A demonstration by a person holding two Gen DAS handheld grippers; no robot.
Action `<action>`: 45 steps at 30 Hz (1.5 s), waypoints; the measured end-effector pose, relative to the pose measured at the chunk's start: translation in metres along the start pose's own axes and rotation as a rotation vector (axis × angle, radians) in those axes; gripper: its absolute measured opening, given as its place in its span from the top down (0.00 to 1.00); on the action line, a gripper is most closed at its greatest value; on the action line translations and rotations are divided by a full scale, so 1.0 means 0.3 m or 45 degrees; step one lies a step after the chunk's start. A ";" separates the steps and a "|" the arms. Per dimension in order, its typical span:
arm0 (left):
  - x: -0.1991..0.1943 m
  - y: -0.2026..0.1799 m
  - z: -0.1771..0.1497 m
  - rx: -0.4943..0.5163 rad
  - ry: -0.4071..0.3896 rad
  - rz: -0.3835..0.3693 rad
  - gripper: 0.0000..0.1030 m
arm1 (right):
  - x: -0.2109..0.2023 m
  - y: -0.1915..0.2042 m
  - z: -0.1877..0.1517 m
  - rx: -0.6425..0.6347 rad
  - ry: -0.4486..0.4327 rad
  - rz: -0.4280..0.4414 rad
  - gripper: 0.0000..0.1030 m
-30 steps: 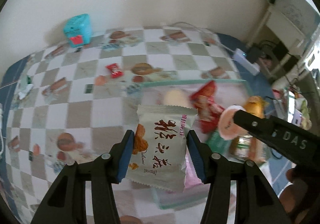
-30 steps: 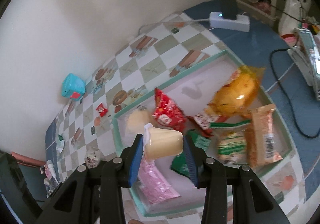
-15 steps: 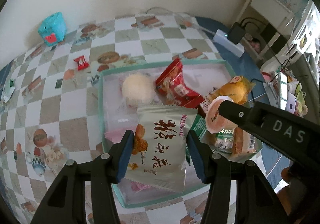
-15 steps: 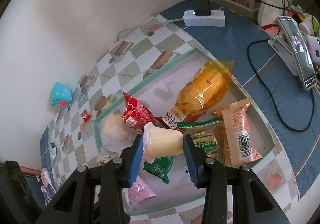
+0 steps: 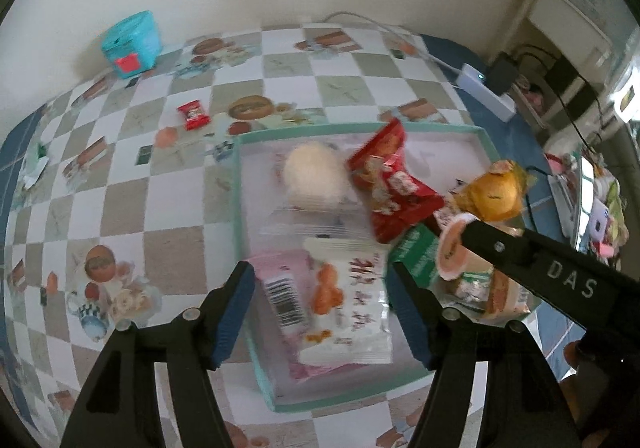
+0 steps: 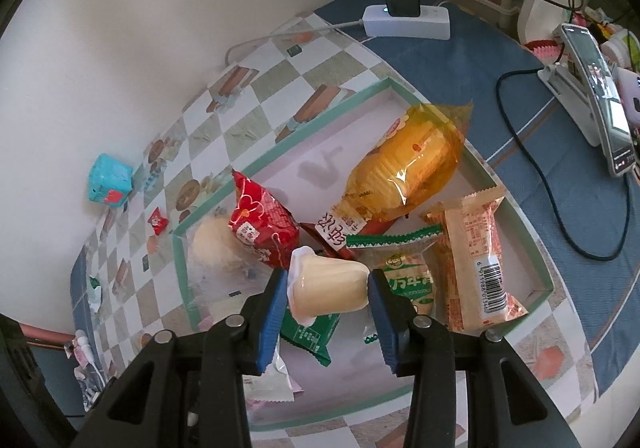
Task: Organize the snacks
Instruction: 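Open both grippers to drop the bag and cup into the tray, then move both open grippers back over the remaining items on the table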
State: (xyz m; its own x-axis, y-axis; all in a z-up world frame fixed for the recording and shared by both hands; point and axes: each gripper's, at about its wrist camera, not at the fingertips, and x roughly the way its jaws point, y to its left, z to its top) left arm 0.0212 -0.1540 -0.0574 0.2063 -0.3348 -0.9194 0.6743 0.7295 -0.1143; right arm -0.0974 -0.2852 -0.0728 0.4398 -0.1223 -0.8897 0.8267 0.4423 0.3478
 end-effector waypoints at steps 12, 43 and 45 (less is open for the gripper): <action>-0.005 0.251 0.007 -0.336 0.005 0.165 0.14 | 0.036 0.014 -0.007 -0.037 0.030 -0.045 0.33; 0.042 0.522 -0.042 -0.588 0.074 0.249 0.07 | 0.086 0.108 -0.048 -0.222 0.048 -0.109 0.00; 0.041 0.516 -0.039 -0.575 0.073 0.242 0.07 | 0.088 0.112 -0.051 -0.230 0.048 -0.112 0.00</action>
State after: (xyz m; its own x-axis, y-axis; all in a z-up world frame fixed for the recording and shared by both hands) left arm 0.1198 -0.0383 -0.0909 0.2477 -0.1463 -0.9577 0.2512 0.9644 -0.0823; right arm -0.0633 -0.2599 -0.0892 0.3524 -0.1355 -0.9260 0.7835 0.5839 0.2127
